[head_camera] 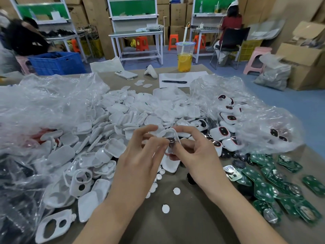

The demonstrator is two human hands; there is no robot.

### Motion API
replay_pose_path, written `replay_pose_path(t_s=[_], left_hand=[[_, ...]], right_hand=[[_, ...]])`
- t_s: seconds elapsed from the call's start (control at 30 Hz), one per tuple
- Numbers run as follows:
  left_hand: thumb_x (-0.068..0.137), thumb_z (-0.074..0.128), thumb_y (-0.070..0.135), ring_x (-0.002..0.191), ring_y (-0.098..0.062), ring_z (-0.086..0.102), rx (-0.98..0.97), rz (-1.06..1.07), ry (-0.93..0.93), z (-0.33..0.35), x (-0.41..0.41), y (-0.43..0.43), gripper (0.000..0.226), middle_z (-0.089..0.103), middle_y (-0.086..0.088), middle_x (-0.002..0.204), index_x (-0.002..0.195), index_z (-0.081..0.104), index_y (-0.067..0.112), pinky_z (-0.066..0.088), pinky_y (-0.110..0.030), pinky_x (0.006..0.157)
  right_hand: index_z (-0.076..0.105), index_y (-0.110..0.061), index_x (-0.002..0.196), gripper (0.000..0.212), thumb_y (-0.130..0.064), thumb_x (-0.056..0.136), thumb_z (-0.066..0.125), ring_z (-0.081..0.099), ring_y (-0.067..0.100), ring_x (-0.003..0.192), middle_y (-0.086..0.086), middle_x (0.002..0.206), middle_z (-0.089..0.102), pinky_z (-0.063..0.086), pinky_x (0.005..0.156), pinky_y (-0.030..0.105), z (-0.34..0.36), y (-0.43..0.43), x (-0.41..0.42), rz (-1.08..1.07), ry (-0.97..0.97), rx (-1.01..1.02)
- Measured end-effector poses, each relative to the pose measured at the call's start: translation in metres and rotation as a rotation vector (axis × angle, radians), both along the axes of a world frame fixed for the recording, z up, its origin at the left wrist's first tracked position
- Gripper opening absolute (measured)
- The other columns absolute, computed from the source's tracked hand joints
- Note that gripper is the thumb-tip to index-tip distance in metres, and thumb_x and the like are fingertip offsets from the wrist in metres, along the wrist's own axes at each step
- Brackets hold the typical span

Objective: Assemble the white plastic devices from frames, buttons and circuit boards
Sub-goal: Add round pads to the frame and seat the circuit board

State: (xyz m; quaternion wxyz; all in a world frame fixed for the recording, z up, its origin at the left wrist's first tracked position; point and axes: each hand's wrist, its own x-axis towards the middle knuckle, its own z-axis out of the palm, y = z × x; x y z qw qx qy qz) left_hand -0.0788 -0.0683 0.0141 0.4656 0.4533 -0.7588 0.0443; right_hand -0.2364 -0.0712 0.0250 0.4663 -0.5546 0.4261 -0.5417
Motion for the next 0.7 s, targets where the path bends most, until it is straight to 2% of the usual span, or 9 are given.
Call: replay_pose_path(t_s=[0.07, 0.17, 0.27, 0.4, 0.57, 0.7], left_hand=[[0.102, 0.06, 0.026, 0.087, -0.006, 0.063, -0.027, -0.005, 0.006, 0.0, 0.0026, -0.0021, 0.015, 0.056, 0.0, 0.126, 0.102, 0.07, 0.016, 0.049, -0.018, 0.063], [0.101, 0.058, 0.031, 0.082, -0.008, 0.065, -0.001, -0.033, 0.065, 0.0006, 0.0034, -0.0019, 0.015, 0.057, 0.006, 0.127, 0.103, 0.068, 0.021, 0.055, -0.029, 0.064], [0.101, 0.056, 0.035, 0.079, -0.01, 0.065, 0.024, -0.038, 0.099, 0.0011, 0.0023, -0.0005, 0.011, 0.055, 0.011, 0.128, 0.104, 0.064, 0.027, 0.055, -0.034, 0.062], [0.101, 0.06, 0.03, 0.079, -0.011, 0.065, 0.019, -0.054, 0.108, 0.0001, 0.0027, -0.0004, 0.012, 0.055, 0.01, 0.128, 0.102, 0.068, 0.022, 0.053, -0.034, 0.058], [0.099, 0.064, 0.022, 0.089, -0.002, 0.063, -0.043, -0.068, 0.076, -0.0002, 0.0027, -0.0015, 0.01, 0.057, 0.005, 0.126, 0.098, 0.071, 0.015, 0.052, -0.026, 0.062], [0.098, 0.064, 0.022, 0.089, -0.005, 0.064, -0.052, -0.086, 0.088, -0.0019, 0.0032, -0.0022, 0.01, 0.056, 0.003, 0.126, 0.097, 0.071, 0.015, 0.054, -0.032, 0.06]], right_hand=[[0.065, -0.037, 0.102, 0.02, -0.017, 0.096, 0.065, 0.075, 0.016, 0.082, 0.005, 0.082, 0.077, 0.059, 0.081, 0.026, 0.0017, 0.001, 0.0001, 0.011, -0.022, -0.008], [0.065, -0.038, 0.1, 0.024, -0.014, 0.097, 0.065, 0.075, 0.015, 0.082, 0.005, 0.083, 0.077, 0.058, 0.079, 0.022, 0.0037, 0.0023, 0.0004, 0.023, -0.031, -0.024], [0.064, -0.038, 0.1, 0.025, -0.012, 0.097, 0.064, 0.075, 0.017, 0.083, 0.007, 0.084, 0.077, 0.058, 0.081, 0.023, 0.004, 0.0023, 0.0005, 0.025, -0.024, -0.04], [0.063, -0.037, 0.1, 0.023, -0.014, 0.097, 0.065, 0.074, 0.019, 0.085, 0.009, 0.084, 0.077, 0.058, 0.082, 0.025, 0.0045, 0.0026, 0.0006, 0.03, -0.028, -0.068], [0.063, -0.036, 0.101, 0.021, -0.016, 0.098, 0.064, 0.073, 0.022, 0.087, 0.009, 0.087, 0.077, 0.057, 0.082, 0.024, 0.0046, 0.0029, 0.0007, 0.035, -0.033, -0.086], [0.062, -0.038, 0.101, 0.022, -0.016, 0.098, 0.064, 0.073, 0.025, 0.087, 0.006, 0.087, 0.077, 0.058, 0.086, 0.027, 0.0042, 0.0035, 0.0002, 0.028, -0.02, -0.111]])
